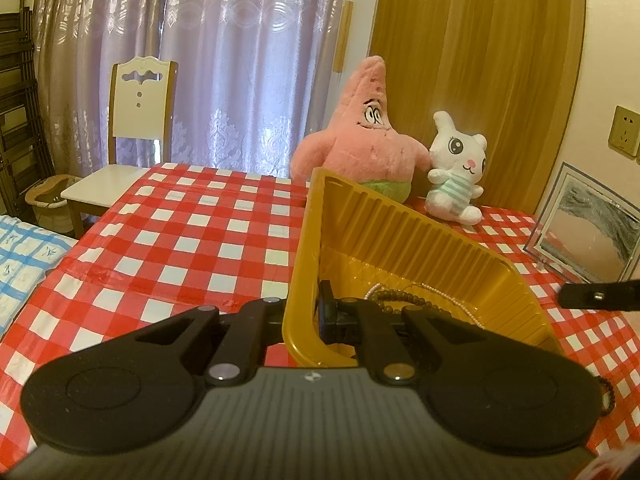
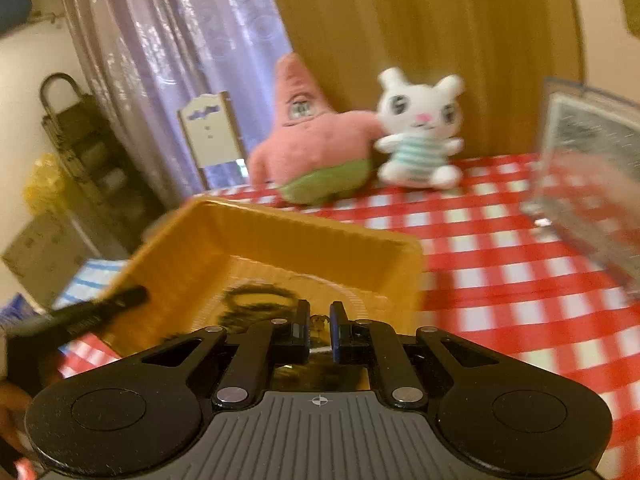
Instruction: Organize jewelry
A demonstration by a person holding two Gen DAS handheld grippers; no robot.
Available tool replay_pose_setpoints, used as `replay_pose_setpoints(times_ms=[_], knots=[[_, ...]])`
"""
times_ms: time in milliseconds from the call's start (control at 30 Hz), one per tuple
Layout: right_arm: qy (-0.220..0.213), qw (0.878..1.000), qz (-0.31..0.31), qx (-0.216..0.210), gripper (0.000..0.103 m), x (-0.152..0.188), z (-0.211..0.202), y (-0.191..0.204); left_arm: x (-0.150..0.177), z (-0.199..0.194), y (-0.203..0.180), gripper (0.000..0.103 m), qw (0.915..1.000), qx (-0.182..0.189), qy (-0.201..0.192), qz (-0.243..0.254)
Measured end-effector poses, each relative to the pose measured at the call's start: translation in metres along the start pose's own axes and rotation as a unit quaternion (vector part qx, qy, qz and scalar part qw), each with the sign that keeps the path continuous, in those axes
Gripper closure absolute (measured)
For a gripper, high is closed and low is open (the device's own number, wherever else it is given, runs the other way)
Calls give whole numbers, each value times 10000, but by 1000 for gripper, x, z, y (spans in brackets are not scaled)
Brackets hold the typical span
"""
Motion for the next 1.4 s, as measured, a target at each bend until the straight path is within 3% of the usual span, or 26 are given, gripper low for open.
replay_pose_setpoints(times_ms=[333,367,400,467,700,867,1033,1400], knots=[[56,9995,-29,-309,91,0,46,45,-2,0,-4,97,10000,-4,2,-15],[58,9995,32,-295,84,0,45,43,-1,0,-3,97,10000,-7,5,-17],[37,9996,110,-268,63,-2,44,42,-2,0,-4,97,10000,-6,7,-18],[-120,9995,212,-181,38,-5,36,34,-2,-1,-5,97,10000,-1,7,-34],[-240,9978,509,363,38,-7,-3,-11,-3,-1,-5,97,10000,0,-2,-83],[-262,9909,744,1089,38,7,-50,-59,-3,-1,-5,97,9999,-21,15,-103],[-94,9847,797,1546,38,28,-91,-89,-3,0,-6,97,10000,-32,22,-76],[480,9796,363,1918,39,78,-123,-102,-1,3,-4,97,9999,-81,82,-127]])
Point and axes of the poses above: each gripper's, at about its wrist camera, not at the fingertips, and z roughly the way its jaws point, y to its left, x to its underside, the point moved 7 cm from there along z, roughly the way its jaws point, and after that the axes turned 12 degrees about -y, right-handed, at the moved point
